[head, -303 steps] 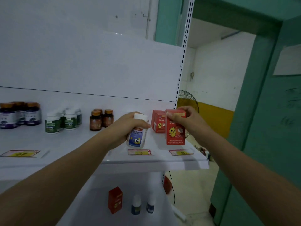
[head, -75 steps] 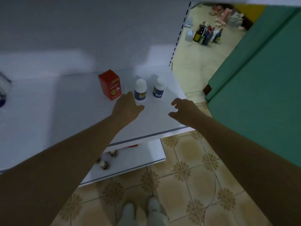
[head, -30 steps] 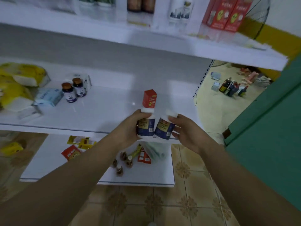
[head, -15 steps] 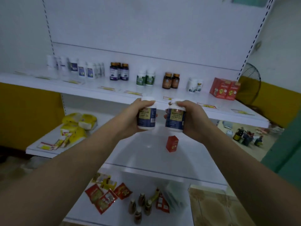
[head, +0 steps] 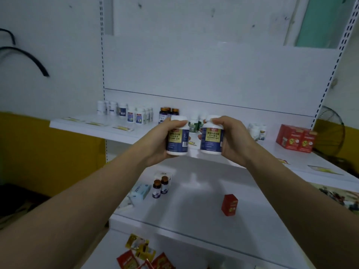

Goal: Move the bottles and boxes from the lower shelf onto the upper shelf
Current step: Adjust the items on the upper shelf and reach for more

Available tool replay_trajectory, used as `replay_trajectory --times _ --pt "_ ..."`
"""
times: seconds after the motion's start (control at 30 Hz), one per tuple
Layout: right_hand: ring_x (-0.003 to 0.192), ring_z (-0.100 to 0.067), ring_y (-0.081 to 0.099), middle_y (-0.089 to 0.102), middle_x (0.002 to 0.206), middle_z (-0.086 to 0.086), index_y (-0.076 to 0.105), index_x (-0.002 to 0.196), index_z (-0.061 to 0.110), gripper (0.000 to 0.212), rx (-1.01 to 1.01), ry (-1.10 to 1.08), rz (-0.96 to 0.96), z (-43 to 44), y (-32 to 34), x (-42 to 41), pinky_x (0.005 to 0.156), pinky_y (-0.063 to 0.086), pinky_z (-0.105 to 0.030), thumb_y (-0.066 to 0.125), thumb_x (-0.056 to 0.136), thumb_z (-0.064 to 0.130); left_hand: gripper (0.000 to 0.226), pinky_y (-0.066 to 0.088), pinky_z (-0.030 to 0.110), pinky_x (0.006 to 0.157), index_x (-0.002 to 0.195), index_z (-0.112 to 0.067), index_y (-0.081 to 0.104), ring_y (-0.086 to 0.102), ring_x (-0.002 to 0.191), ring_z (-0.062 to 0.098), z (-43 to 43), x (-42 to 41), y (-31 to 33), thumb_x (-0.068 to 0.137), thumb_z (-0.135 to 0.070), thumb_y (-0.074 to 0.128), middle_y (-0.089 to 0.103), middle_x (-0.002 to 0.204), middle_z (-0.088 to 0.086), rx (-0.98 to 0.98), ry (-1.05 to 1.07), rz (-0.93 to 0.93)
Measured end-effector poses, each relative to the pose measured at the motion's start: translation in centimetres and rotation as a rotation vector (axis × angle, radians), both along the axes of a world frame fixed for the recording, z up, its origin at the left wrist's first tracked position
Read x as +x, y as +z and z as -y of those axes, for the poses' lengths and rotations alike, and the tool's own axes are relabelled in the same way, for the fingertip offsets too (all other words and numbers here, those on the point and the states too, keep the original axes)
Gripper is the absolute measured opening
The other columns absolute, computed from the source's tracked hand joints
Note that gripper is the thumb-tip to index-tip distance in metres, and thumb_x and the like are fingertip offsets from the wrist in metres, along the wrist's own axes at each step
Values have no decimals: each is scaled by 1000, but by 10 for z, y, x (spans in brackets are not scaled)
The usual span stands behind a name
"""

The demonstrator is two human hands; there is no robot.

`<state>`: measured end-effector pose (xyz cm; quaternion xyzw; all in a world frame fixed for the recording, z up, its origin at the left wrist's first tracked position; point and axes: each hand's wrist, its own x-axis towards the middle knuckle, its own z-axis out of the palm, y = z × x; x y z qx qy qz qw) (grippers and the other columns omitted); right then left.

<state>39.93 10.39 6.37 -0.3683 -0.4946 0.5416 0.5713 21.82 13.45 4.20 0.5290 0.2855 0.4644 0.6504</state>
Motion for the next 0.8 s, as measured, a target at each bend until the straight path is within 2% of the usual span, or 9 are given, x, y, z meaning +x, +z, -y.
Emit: replay_trajectory --times 0.1,0.27,0.43,0.5,0.6,0.7,0.8 --pt "73 -23 64 65 83 -13 56 104 6 19 14 50 22 -14 5 -27 76 53 -36 48 89 16 12 54 33 70 95 -23 53 64 78 18 -7 -29 7 87 -28 61 66 86 5 16 57 -7" --pt "71 -24 64 64 80 -12 57 92 9 11 12 116 24 -42 8 -80 74 52 -36 48 90 15 23 53 33 71 104 -21 52 63 79 18 -21 -85 9 86 -31 62 65 84 3 19 129 -6" --pt "74 -24 63 63 85 -14 52 110 6 23 -5 196 19 -75 4 -129 75 53 -37 48 89 15 21 51 37 81 104 -21 56 62 86 21 -44 -135 1 87 -32 61 66 90 6 6 200 -12" --pt "73 -24 63 64 84 -14 54 107 6 21 -20 211 35 -92 2 -148 70 55 -34 48 89 15 21 50 39 85 105 -22 58 61 88 22 -57 -151 -2 87 -33 61 66 94 7 4 213 5" --pt "72 -25 62 64 85 -14 57 98 6 15 -35 245 56 -125 0 -174 66 54 -31 49 89 15 24 51 35 77 111 -24 56 61 84 19 -84 -171 -8 88 -32 59 65 91 3 22 222 23" --pt "68 -23 63 65 82 -14 55 106 6 20 -39 283 56 -166 -3 -197 66 54 -31 49 89 16 20 52 32 71 108 -25 56 62 79 18 -119 -191 -11 89 -32 58 66 88 1 20 234 42" --pt "72 -23 63 64 84 -14 57 103 6 19 -34 323 64 -211 -8 -216 66 57 -31 48 89 16 20 53 32 70 107 -25 56 62 80 19 -160 -213 -13 89 -33 57 65 88 3 19 267 38"
